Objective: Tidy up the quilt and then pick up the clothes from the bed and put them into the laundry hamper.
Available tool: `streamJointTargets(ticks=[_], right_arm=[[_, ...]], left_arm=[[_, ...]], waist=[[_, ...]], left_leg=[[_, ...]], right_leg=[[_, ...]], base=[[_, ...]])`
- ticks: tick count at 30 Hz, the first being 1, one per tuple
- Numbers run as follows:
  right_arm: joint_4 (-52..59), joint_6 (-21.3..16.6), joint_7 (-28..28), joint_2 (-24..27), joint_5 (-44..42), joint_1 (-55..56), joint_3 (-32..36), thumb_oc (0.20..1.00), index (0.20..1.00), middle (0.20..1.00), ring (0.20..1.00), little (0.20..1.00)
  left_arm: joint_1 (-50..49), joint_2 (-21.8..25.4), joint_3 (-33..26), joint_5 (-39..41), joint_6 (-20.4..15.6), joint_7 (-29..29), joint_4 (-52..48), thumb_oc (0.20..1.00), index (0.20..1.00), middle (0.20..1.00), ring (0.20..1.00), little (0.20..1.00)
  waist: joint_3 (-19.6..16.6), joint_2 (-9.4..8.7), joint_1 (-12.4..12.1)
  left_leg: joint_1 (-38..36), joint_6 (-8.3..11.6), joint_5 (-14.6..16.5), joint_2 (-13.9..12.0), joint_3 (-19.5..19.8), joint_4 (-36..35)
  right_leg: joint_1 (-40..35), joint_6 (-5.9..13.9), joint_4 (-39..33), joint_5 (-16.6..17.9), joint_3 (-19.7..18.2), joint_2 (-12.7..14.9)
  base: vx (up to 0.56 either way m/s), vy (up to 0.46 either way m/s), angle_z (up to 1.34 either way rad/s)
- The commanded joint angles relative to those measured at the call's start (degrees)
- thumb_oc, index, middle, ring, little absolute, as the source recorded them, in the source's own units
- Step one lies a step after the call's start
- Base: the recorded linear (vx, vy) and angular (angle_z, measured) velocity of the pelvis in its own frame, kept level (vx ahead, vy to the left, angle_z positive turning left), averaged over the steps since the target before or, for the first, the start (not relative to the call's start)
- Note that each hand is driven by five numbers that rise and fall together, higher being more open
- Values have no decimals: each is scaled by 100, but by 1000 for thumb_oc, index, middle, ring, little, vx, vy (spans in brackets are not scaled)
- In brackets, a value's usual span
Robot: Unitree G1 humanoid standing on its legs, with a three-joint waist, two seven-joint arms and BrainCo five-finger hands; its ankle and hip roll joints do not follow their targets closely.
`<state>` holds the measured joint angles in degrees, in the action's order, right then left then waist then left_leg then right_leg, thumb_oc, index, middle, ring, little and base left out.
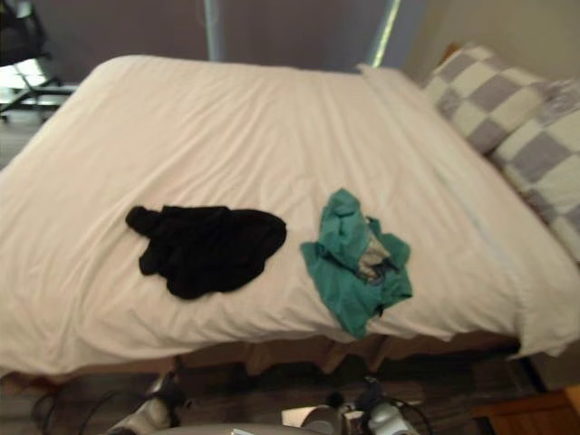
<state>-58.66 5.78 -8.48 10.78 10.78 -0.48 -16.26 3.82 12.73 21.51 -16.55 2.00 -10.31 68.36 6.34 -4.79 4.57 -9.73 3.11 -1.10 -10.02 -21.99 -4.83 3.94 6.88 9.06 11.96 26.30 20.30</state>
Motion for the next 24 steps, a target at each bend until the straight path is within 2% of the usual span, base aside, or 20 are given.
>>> streamJointTargets(ticks=[1,2,3,5,7,8,9,10,11,13,16,17,18,20,21,22,24], right_arm=[[80,-161,68,8,-322,-445,-73,1000,1000,1000,1000,1000],[20,-165,19,63,-430,-369,1,1000,1000,1000,1000,1000],[-51,-169,-36,105,-513,-292,83,1000,1000,1000,1000,1000],[-354,-134,-215,232,-745,-255,469,1000,1000,1000,1000,1000],[-556,-137,-388,482,-1035,-199,989,1000,1000,1000,1000,1000],[-627,-105,-432,611,-1094,-138,1215,1000,1000,1000,1000,1000],[-628,-112,-536,742,-1259,3,1536,1000,1000,1000,1000,1000],[-377,-177,-735,1036,-1486,307,2110,1000,1000,1000,1000,1000],[-371,-174,-735,1034,-1485,314,2110,1000,1000,1000,1000,1000],[105,-291,-983,1237,-1633,666,2593,1000,1000,1000,1000,1000],[1098,-496,-1291,1436,-1712,1171,3252,1000,1000,1000,1000,1000],[1418,-541,-1333,1501,-1576,1342,3361,1000,1000,1000,1000,1000],[1883,-536,-1350,1653,-1276,1489,3473,1000,1000,1000,1000,1000],[2368,-613,-1412,1902,-859,1477,3527,1000,1000,1000,1000,1000],[2896,-668,-1406,2208,-405,1397,3533,1000,1000,1000,1000,1000],[2921,-653,-1399,2198,-393,1407,3544,1000,1000,1000,1000,1000],[3419,-689,-1394,2550,130,1216,3407,1000,1000,1000,1000,1000]], left_arm=[[259,34,-218,4,88,-115,212,1000,1000,1000,1000,1000],[185,73,-338,70,113,-132,295,1000,1000,1000,1000,1000],[108,106,-446,144,118,-158,347,1000,1000,1000,1000,1000],[-19,173,-800,285,122,-253,479,1000,1000,1000,1000,1000],[-232,366,-1293,609,110,-365,529,1000,1000,1000,1000,1000],[-393,492,-1556,723,111,-400,579,1000,1000,1000,1000,1000],[-554,682,-1868,836,137,-436,673,1000,1000,1000,1000,1000],[-793,1076,-2305,899,151,-496,754,1000,1000,1000,1000,1000],[-798,1078,-2304,898,152,-495,752,1000,1000,1000,1000,1000],[-961,1493,-2708,874,106,-678,519,1000,1000,1000,1000,1000],[-1258,2091,-3281,973,-214,-1254,-1148,1000,1000,1000,1000,1000],[-1324,2255,-3412,942,-292,-1365,-1640,1000,1000,1000,1000,1000],[-1421,2509,-3633,875,-442,-1406,-2582,1000,1000,1000,1000,1000],[-1273,2852,-3720,669,-594,-1430,-3305,1000,1000,1000,1000,1000],[-1051,3194,-3697,400,-753,-1322,-4116,1000,1000,1000,1000,1000],[-1063,3190,-3709,394,-737,-1311,-4143,1000,1000,1000,1000,1000],[-688,3428,-3512,254,-912,-1169,-4771,1000,1000,1000,1000,1000]], waist=[[386,400,39],[400,390,62],[407,380,58],[364,337,-11],[315,345,-17],[292,353,-40],[269,348,-51],[219,361,-32],[216,360,-32],[163,371,-14],[172,381,9],[185,386,17],[170,399,28],[156,426,54],[146,447,90],[150,447,88],[140,454,130]], left_leg=[[217,389,67,-194,168,8],[245,331,67,-97,205,11],[230,302,100,-6,220,20],[273,299,112,148,268,29],[302,314,92,142,219,44],[288,319,92,137,160,61],[268,329,76,144,126,65],[237,351,61,143,99,36],[235,351,61,143,99,36],[182,384,71,133,86,8],[144,421,65,106,142,4],[151,427,57,97,153,3],[148,433,61,93,175,-3],[138,443,76,81,179,-14],[121,449,95,75,175,-16],[118,450,96,75,175,-16],[93,449,115,73,154,-16]], right_leg=[[106,445,298,-1112,-634,-202],[78,357,322,-1308,-787,-521],[-33,274,258,-1453,-846,-688],[-373,245,-205,-1361,-773,-660],[-423,285,-579,-1247,-990,-747],[-506,322,-679,-1199,-910,-687],[-560,342,-742,-1143,-890,-656],[-626,396,-863,-1086,-919,-653],[-630,396,-868,-1083,-918,-653],[-748,440,-981,-1046,-866,-634],[-828,495,-1010,-1018,-790,-589],[-827,508,-1001,-1023,-787,-585],[-842,524,-1000,-1035,-770,-574],[-858,542,-1017,-1039,-759,-559],[-866,556,-1018,-1041,-775,-540],[-868,556,-1016,-1042,-776,-540],[-859,568,-1006,-1039,-821,-524]], base=[[-40,154,-20],[-25,110,-3],[-34,145,12],[-1,46,36],[6,-19,19],[18,-23,-14],[65,-21,-17],[60,-16,-17],[68,-14,-2],[69,-16,-2],[58,-19,6],[39,-15,2],[0,0,0],[27,-3,5],[21,3,3],[0,0,0],[35,-10,-9]])
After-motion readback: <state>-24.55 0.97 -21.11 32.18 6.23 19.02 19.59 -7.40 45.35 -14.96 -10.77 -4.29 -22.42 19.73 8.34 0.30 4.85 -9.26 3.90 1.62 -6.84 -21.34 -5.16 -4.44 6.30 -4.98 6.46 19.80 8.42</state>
